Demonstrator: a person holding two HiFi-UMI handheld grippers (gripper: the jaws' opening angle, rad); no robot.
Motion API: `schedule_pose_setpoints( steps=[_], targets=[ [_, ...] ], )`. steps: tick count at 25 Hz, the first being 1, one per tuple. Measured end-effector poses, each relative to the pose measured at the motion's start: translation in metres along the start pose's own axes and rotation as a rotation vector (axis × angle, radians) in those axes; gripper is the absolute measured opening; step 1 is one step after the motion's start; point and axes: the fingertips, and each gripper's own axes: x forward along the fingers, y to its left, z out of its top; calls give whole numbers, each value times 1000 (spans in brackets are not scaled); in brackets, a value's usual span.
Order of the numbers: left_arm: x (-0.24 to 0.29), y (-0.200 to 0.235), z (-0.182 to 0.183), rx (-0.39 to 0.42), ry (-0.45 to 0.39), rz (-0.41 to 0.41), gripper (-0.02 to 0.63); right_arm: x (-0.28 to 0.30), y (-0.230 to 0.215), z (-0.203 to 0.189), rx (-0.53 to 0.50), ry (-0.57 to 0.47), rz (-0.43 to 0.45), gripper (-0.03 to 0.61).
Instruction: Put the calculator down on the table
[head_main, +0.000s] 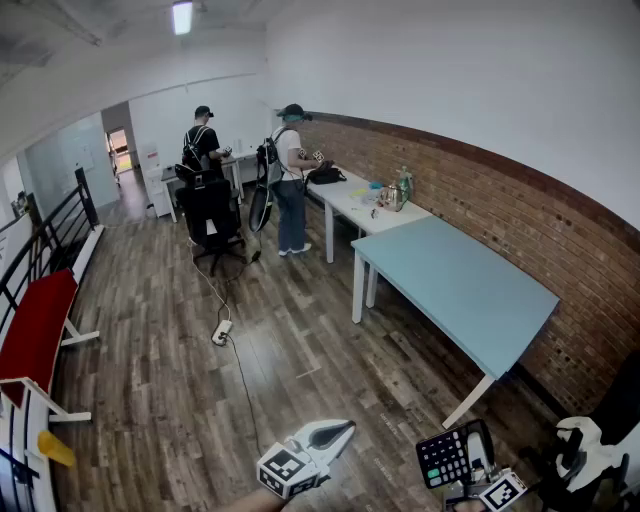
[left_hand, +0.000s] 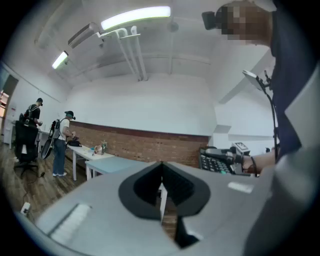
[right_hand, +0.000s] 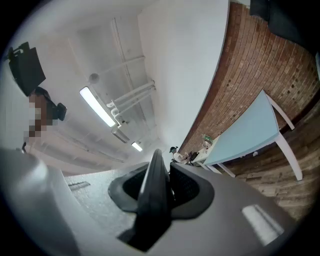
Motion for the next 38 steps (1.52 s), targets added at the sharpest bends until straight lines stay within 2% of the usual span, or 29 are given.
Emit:
schedule_pose_setpoints(
  steps=[3, 8, 13, 19, 22, 27, 30, 33, 38],
  targets=[
    [6, -6, -16, -20, 24, 8, -5, -10, -21, -1, -2, -1, -4, 101],
    [20, -12, -10, -6, 18, 31, -5, -23, -49, 0, 4, 5, -4, 101],
    [21, -15, -4, 2, 12, 57, -5, -24, -58, 6, 31, -6, 15, 101],
    [26, 0, -8, 29, 42, 30, -5, -16, -59, 19, 15, -46, 10, 101],
    [40, 13, -6, 29, 34, 23, -5, -6, -67, 18, 19, -51, -1, 101],
    [70, 45, 3, 52, 24, -6, -5, 21, -87, 28, -45, -51, -50, 101],
    [87, 71, 10, 52, 19, -16, -5, 43, -98, 35, -32, -84, -69, 101],
    [100, 99, 12, 43, 14, -26, -5, 71, -110, 38, -74, -83, -107, 101],
    [129, 141, 19, 61, -1, -36, -5, 119, -126, 42, -150, -84, -115, 101]
  ],
)
